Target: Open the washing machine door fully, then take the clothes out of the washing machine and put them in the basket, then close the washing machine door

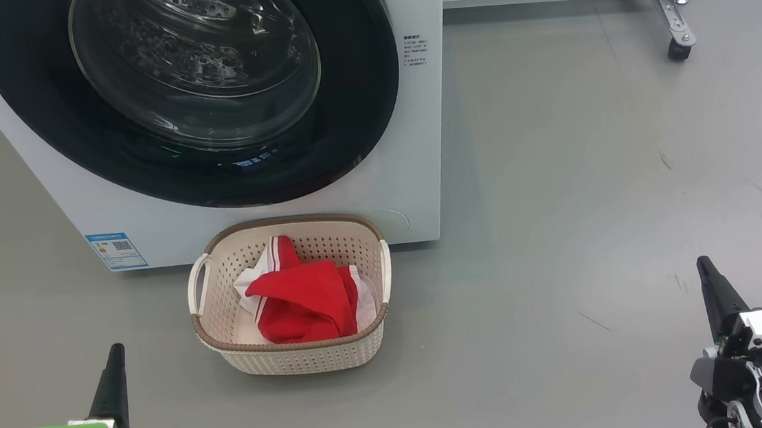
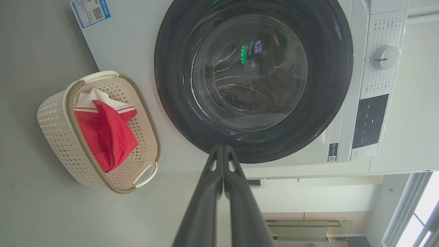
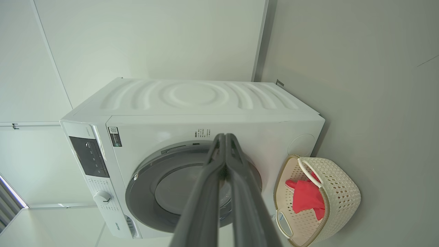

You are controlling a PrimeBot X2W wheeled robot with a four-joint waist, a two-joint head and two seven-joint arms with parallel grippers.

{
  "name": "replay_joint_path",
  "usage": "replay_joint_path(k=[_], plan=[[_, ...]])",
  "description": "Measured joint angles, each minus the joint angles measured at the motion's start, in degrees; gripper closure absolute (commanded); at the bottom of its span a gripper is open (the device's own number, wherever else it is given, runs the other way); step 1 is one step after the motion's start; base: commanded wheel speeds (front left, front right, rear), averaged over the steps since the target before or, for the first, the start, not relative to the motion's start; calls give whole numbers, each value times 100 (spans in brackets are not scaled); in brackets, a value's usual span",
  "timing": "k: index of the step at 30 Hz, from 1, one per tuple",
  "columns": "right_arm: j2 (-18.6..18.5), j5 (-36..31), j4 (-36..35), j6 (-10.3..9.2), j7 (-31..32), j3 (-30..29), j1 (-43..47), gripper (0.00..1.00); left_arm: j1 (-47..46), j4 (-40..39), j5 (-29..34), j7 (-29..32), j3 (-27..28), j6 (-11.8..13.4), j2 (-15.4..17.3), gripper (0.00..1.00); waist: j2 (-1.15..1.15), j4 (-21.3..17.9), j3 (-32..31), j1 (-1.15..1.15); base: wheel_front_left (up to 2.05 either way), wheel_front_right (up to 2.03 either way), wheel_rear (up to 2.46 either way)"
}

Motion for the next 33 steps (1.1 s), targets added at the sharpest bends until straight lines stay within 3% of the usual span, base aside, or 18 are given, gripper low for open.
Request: replay_joint_path(k=[33], plan=[[0, 0, -1, 0, 0, 0, 0, 100, 0, -8, 8, 1, 13, 0, -4, 100, 0, 0, 0, 0, 0, 0, 0]])
